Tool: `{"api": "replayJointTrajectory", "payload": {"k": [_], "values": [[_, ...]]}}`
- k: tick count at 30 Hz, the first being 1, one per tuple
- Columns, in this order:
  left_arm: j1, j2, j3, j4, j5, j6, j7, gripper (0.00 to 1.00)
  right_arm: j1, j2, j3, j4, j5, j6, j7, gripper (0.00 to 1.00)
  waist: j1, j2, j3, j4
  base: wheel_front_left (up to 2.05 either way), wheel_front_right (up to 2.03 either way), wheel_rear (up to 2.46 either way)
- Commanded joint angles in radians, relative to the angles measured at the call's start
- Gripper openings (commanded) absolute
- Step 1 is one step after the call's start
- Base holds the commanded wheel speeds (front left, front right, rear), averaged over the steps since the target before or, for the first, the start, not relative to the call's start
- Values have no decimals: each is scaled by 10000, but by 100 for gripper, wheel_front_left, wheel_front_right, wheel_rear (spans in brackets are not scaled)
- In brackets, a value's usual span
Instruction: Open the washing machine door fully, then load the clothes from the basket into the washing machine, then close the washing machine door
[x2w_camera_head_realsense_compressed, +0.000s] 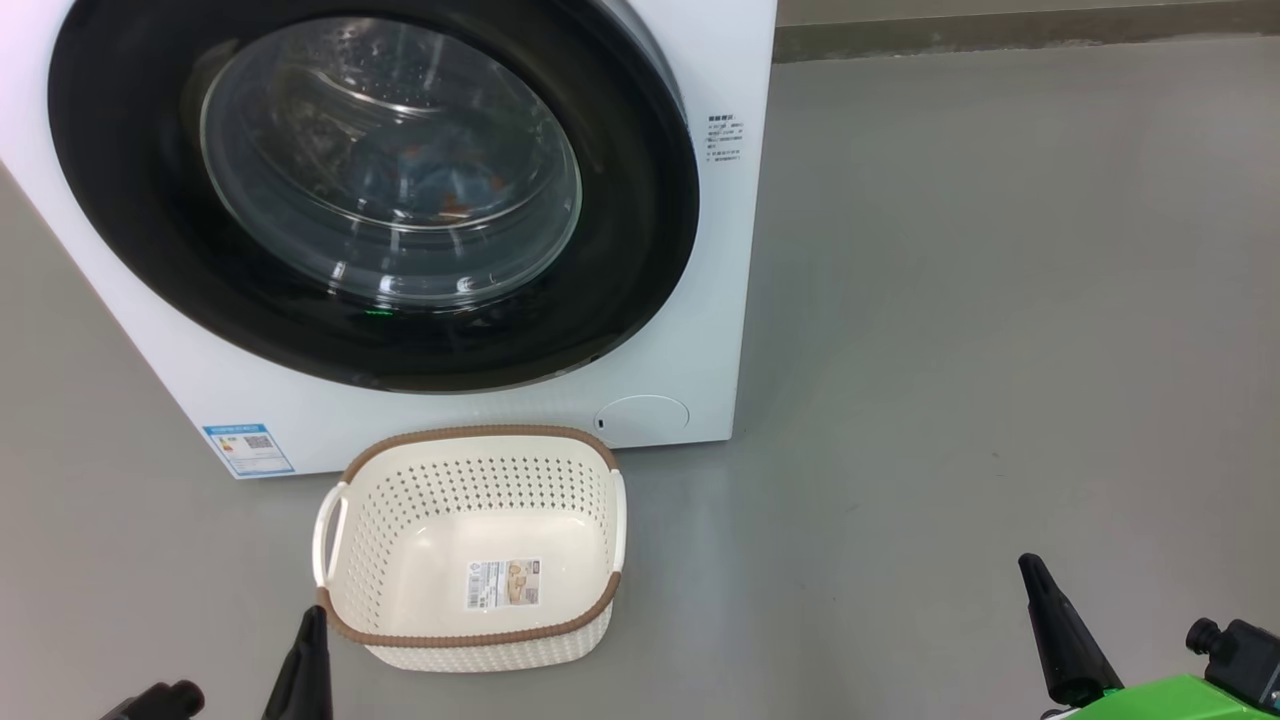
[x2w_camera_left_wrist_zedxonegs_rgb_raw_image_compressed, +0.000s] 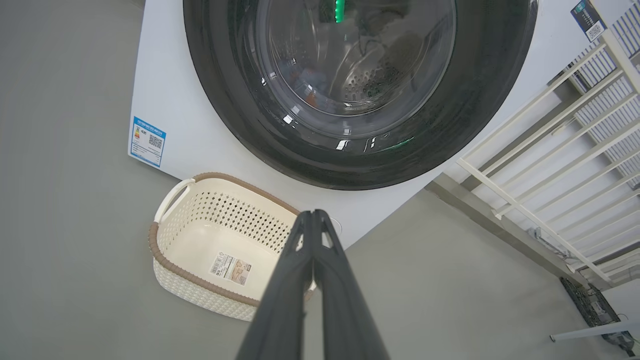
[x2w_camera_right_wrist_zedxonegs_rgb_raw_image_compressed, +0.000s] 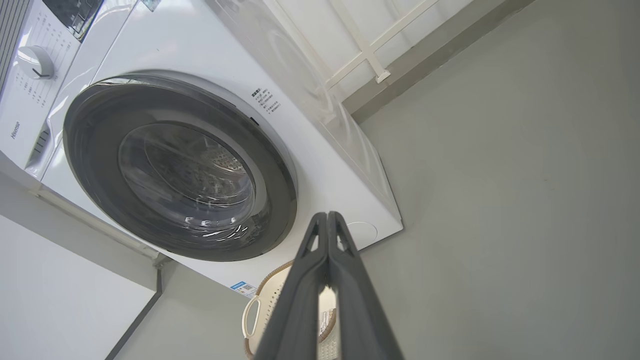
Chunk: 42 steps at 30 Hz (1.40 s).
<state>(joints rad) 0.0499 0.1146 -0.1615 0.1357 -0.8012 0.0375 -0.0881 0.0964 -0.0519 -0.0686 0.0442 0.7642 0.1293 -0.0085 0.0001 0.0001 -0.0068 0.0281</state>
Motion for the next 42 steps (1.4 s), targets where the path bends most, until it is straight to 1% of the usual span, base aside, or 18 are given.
{"api": "replayJointTrajectory", "payload": {"k": [1, 42], "values": [[-515, 72, 285, -143, -341, -199, 72, 0, -519, -150, 115, -157, 412, 6, 58, 0, -1, -1, 3, -7, 0, 0, 0], [-1075, -166, 1418, 519, -4723, -1006, 959, 0, -1328, -220, 29, 1006, 4967, 10, 510, 0, -1, -1, 56, -156, 0, 0, 0]]}}
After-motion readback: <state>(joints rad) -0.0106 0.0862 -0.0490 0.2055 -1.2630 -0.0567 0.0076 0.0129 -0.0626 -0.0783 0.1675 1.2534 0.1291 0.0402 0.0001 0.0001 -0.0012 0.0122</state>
